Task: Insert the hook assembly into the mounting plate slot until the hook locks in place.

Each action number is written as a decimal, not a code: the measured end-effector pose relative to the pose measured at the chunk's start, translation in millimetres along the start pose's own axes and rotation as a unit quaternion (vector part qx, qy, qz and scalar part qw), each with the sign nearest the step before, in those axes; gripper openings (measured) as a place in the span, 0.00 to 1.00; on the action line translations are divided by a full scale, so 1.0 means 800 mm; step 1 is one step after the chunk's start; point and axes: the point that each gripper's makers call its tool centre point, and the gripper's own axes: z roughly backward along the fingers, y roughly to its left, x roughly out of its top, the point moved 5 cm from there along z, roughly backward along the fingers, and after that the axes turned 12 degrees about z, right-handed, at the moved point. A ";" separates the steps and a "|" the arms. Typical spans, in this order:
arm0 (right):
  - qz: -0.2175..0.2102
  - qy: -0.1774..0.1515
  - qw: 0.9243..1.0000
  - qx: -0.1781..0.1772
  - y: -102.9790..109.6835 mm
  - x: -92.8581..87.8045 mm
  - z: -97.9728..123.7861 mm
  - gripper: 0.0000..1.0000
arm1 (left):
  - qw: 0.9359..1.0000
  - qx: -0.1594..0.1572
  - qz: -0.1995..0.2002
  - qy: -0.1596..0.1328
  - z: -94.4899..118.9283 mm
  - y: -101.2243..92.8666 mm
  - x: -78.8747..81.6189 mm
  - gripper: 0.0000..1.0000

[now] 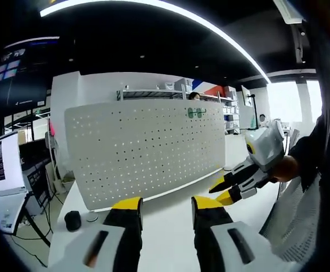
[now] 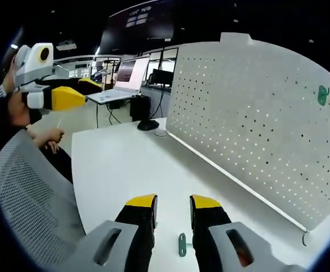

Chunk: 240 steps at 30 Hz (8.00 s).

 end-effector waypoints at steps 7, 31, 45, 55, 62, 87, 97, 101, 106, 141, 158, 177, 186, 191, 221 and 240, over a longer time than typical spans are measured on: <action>-0.014 0.041 0.999 0.026 0.009 -0.020 -0.009 0.21 | 1.000 -0.006 0.002 -0.002 -0.006 0.001 0.000 0.36; 0.002 0.119 0.988 0.103 0.051 -0.057 -0.048 0.15 | 1.000 -0.009 0.008 0.004 -0.012 0.002 -0.004 0.34; 0.012 0.132 0.986 0.102 0.049 -0.064 -0.056 0.06 | 1.000 -0.003 0.013 0.003 -0.010 0.006 -0.004 0.33; 0.020 0.132 0.985 0.105 0.051 -0.062 -0.054 0.02 | 1.000 -0.007 0.014 0.004 -0.009 0.006 -0.004 0.32; 0.032 0.137 0.985 0.105 0.050 -0.063 -0.057 0.01 | 1.000 -0.009 0.014 0.003 -0.008 0.003 -0.003 0.31; -0.016 0.092 0.992 0.085 0.025 -0.031 -0.029 0.00 | 1.000 -0.011 0.003 0.000 -0.006 0.001 0.002 0.31; -0.015 0.030 0.995 0.091 0.010 0.010 -0.003 0.00 | 1.000 -0.029 -0.006 0.008 -0.010 -0.007 0.003 0.31; -0.012 0.010 0.995 0.095 0.007 0.027 0.007 0.00 | 0.999 -0.038 -0.009 0.010 -0.013 -0.010 0.003 0.31; -0.012 -0.018 0.995 0.102 0.003 0.047 0.018 0.00 | 0.998 -0.054 -0.013 0.018 -0.016 -0.013 0.002 0.31; 0.041 -0.135 0.951 0.274 0.038 0.116 0.078 0.00 | 0.965 -0.254 -0.017 0.062 -0.019 -0.061 -0.002 0.16; 0.054 -0.139 0.936 0.319 0.049 0.117 0.086 0.00 | 0.946 -0.315 -0.013 0.072 -0.013 -0.079 -0.011 0.06; 0.039 -0.146 0.943 0.298 0.039 0.116 0.085 0.03 | 0.949 -0.304 0.021 0.077 -0.012 -0.076 -0.009 0.01; 0.010 -0.150 0.959 0.240 0.022 0.121 0.077 0.07 | 0.973 -0.224 0.028 0.058 -0.022 -0.051 -0.003 0.01; -0.003 -0.162 0.960 0.226 0.020 0.128 0.075 0.08 | 0.982 -0.182 0.032 0.042 -0.027 -0.037 0.007 0.01; 0.071 -0.171 0.981 0.064 0.018 0.159 0.043 0.10 | 0.995 -0.064 0.075 0.014 -0.055 -0.023 0.050 0.01; 0.087 -0.165 0.982 0.015 0.003 0.161 0.037 0.03 | 0.994 -0.080 0.075 0.019 -0.065 -0.038 0.057 0.01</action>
